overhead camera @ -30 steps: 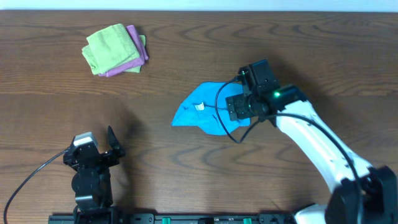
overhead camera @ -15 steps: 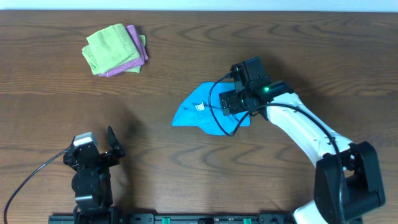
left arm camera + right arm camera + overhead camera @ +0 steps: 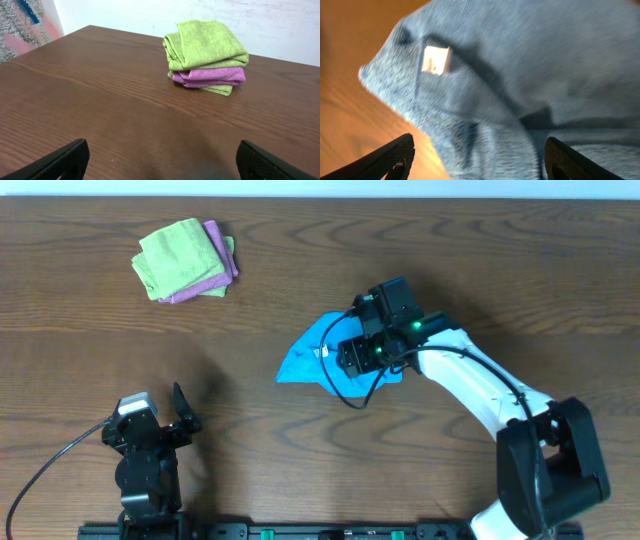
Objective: Fold the cloth
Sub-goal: 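Drag the blue cloth with the right gripper to spread it flat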
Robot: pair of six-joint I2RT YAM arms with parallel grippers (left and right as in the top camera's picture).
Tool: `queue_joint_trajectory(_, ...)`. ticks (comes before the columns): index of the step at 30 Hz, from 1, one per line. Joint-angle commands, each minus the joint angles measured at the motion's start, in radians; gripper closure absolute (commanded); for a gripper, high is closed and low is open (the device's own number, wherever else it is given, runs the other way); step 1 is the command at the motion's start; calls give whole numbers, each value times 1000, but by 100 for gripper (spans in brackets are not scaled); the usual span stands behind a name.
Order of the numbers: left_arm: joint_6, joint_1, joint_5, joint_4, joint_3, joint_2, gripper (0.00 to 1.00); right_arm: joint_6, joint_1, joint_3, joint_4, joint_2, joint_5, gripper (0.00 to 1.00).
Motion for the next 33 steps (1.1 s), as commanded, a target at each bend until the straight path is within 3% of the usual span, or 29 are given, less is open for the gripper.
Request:
queue_joint_trajectory(1, 19, -3, -18, -14, -30, -6, 5, -53, 13, 13, -18, 2, -22, 17)
queue_joint_trajectory(9, 19, -3, -18, -14, -30, -6, 5, -148, 13, 13, -11, 4, 88, 13)
queue_joint_trajectory(24, 19, -3, -18, -14, -30, -6, 5, -436, 8, 13, -59, 81, 58, 13)
queue_joint_trajectory(27, 19, -3, -18, -14, -30, -6, 5, -436, 2, 13, -55, 81, 57, 22)
queue_joint_trajectory(29, 19, -3, -18, -14, -30, -6, 5, -436, 2, 13, -58, 81, 57, 34)
queue_joint_trajectory(30, 19, -3, -18, -14, -30, -6, 5, -436, 2, 13, -59, 81, 57, 44)
queue_joint_trajectory(31, 19, -3, -18, -14, -30, -6, 5, -435, 2, 13, -62, 81, 57, 68)
queue_joint_trajectory(32, 19, -3, -18, -14, -30, -6, 5, -426, 3, 13, -64, 81, 57, 81)
queue_joint_trajectory(33, 19, -3, -18, -14, -30, -6, 5, -423, 4, 13, -66, 81, 56, 86)
